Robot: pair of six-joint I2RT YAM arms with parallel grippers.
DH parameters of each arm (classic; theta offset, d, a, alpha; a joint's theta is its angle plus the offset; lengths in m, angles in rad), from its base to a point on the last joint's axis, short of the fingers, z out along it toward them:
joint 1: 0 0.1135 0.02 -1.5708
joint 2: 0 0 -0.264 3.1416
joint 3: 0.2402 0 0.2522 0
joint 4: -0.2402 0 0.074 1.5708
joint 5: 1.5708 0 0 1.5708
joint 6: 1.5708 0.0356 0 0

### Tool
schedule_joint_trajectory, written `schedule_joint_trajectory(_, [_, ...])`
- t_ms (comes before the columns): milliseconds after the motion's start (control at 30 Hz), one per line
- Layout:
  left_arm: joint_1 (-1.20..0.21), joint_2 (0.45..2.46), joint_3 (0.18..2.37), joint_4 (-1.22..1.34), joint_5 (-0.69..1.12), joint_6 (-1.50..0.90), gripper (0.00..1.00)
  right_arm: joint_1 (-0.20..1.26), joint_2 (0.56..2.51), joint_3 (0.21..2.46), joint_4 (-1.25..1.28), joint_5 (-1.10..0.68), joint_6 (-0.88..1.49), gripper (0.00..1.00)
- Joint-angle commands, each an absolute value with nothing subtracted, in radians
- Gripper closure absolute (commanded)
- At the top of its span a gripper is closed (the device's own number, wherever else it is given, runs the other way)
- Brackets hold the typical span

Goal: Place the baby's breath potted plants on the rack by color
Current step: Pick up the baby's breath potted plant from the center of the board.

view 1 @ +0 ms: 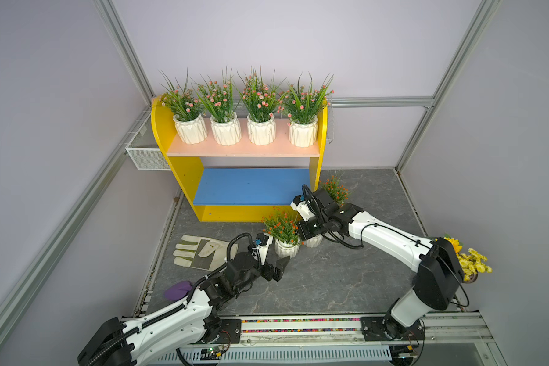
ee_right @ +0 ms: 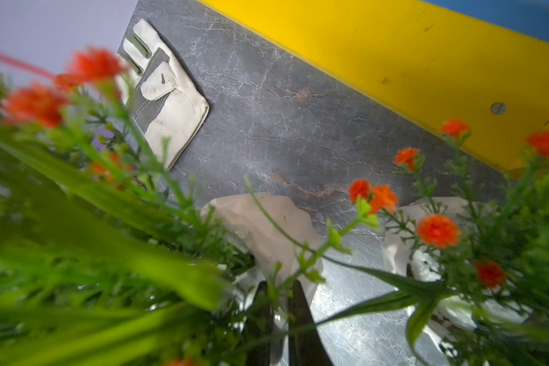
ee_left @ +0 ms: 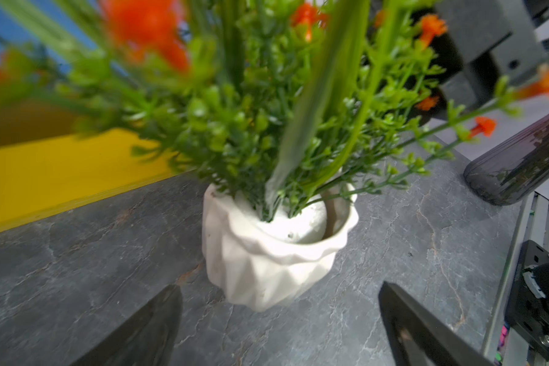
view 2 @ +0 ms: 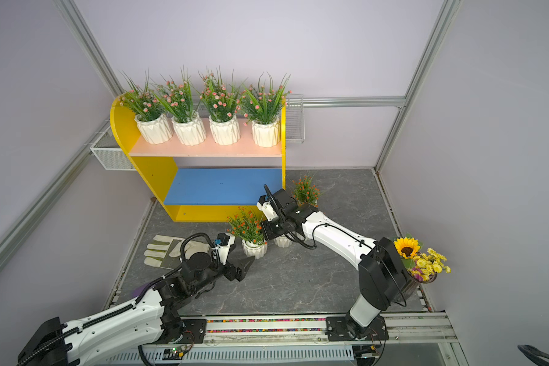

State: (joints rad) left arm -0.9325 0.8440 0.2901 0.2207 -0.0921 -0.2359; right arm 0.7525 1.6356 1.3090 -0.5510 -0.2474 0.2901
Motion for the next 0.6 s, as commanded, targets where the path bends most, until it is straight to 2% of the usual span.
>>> schedule_joint_trajectory(0, [-0.946,0.875,0.325,0.328,-0.148,-0.187,0.01,0.767,1.595,1.322,-0.509,-0.305,0.285,0.90])
schedule_joint_trajectory(567, [-0.950,1.016,0.405,0.342,-0.141,-0.166,0.00,0.807,1.557,1.293,-0.488,-0.329,0.303,0.90])
